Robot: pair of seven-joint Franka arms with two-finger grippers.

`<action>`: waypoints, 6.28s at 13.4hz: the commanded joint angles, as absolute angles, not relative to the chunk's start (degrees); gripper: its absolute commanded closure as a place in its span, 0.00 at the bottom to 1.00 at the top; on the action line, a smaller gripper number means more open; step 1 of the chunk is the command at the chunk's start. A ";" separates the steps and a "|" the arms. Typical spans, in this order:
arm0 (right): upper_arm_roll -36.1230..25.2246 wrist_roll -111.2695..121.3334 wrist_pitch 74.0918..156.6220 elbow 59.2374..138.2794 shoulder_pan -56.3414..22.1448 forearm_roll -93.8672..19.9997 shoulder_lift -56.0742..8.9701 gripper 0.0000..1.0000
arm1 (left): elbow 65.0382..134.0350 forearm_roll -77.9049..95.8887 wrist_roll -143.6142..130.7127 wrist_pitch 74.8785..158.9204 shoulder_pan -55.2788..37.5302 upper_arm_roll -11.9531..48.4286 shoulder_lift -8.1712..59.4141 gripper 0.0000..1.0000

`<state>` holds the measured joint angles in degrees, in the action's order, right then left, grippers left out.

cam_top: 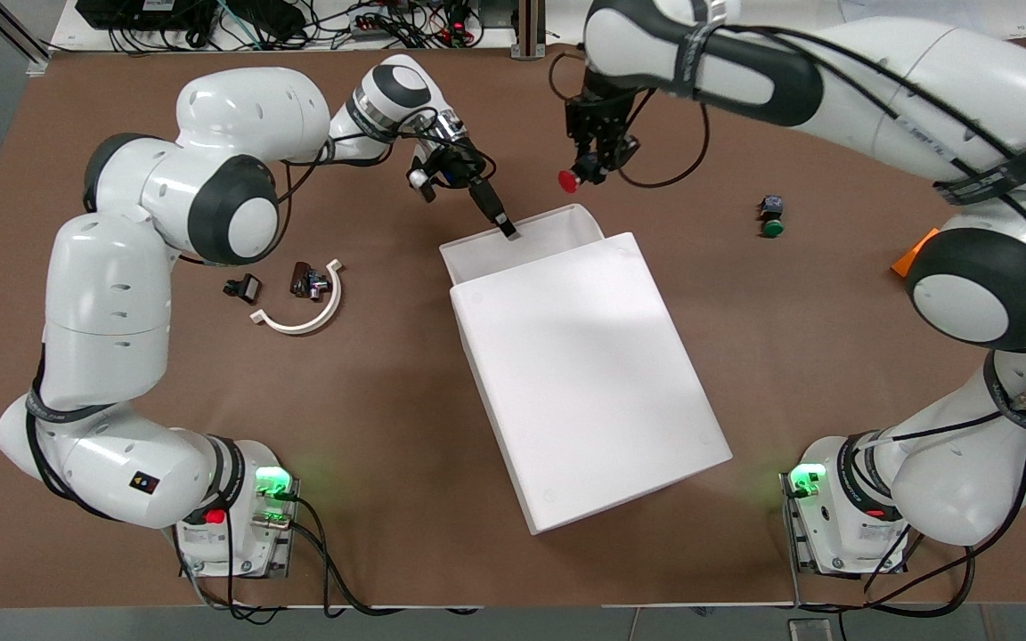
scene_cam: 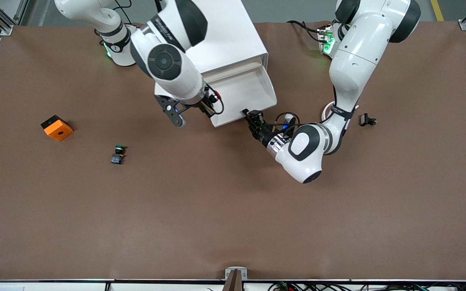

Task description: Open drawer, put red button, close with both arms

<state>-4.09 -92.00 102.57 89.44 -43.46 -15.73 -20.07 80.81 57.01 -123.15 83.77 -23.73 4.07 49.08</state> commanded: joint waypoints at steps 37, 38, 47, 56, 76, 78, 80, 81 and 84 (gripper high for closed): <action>-5.19 -76.16 90.92 86.31 -45.90 -17.05 -15.84 0.00 | 100.70 10.99 -54.05 124.87 -30.14 9.04 27.43 0.00; -5.27 -72.02 87.92 86.31 -44.14 -16.79 -14.08 0.00 | 103.16 11.07 -54.57 126.98 -31.02 9.23 26.46 0.00; -5.27 -25.26 78.75 93.33 -22.26 -8.26 0.78 0.00 | 109.94 11.43 -59.06 128.41 -33.05 15.63 23.91 0.00; -5.36 -4.31 85.77 99.58 -7.30 -0.81 3.96 0.00 | 111.53 11.43 -63.98 128.32 -33.31 23.20 24.34 0.00; -5.10 1.41 82.72 91.95 -1.41 1.32 7.38 0.00 | 99.68 -3.08 -55.22 120.07 -7.58 24.26 23.56 0.00; -5.36 1.67 81.56 90.80 -0.53 1.23 7.38 0.00 | 99.05 -3.25 -52.05 118.92 -2.84 24.08 22.33 0.00; -5.19 1.76 81.74 90.79 -0.35 0.71 7.30 0.00 | 99.14 -4.04 -44.60 118.65 2.61 24.17 20.14 0.00; -5.19 1.67 81.65 90.79 -0.44 0.62 7.29 0.00 | 98.97 -4.04 -41.60 117.17 5.16 24.26 18.82 0.00; -5.27 1.93 80.86 90.62 -0.09 0.53 7.29 0.00 | 97.39 -4.13 -34.75 113.30 11.93 24.17 14.95 0.00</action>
